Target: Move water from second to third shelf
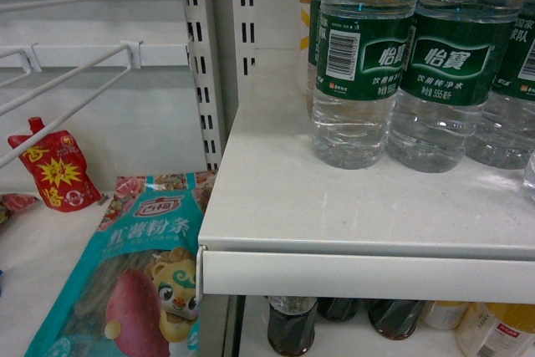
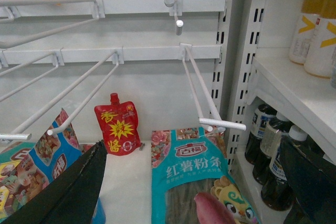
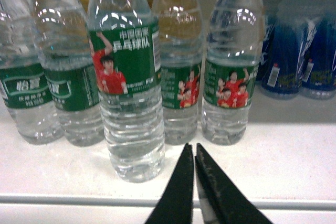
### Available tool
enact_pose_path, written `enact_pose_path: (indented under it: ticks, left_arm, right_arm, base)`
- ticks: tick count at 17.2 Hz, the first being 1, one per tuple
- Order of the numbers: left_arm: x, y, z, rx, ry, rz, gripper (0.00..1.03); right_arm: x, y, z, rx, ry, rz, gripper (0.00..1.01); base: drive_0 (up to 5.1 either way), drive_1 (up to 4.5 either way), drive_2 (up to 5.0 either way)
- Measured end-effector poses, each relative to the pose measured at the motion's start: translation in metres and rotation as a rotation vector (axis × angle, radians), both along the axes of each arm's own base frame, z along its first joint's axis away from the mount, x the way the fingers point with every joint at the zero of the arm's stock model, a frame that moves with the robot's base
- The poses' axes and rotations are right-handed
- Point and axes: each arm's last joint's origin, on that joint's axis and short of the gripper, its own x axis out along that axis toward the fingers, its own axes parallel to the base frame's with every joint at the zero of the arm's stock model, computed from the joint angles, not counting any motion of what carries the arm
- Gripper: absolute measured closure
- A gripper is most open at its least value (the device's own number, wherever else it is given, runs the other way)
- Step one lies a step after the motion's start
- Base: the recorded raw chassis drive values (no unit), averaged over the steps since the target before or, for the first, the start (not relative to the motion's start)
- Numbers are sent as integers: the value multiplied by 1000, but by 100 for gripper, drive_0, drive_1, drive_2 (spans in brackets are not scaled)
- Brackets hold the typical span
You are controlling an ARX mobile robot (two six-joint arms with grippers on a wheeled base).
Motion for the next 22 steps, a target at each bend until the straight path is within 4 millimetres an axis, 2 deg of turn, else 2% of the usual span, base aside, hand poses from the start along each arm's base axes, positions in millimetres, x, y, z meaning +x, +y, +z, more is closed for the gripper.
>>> enact_pose_path:
  ticks: [1, 14, 16, 22]
  left_arm:
    - [0, 0, 0, 0, 0, 0, 5]
    - [0, 0, 0, 0, 0, 0, 5]
    - [0, 0, 0, 0, 0, 1, 5]
    - [0, 0, 0, 0, 0, 0, 5]
  right_arm:
    - [0, 0, -7, -4, 2, 0, 100]
    - [-1, 0, -32, -4, -11, 0, 99]
    - [-1, 0, -42, -4, -10, -1, 99]
    - [-1, 0, -41, -4, -19, -3, 99]
  base:
    - [0, 0, 0]
    - [0, 0, 0]
    - [0, 0, 0]
    - [0, 0, 0]
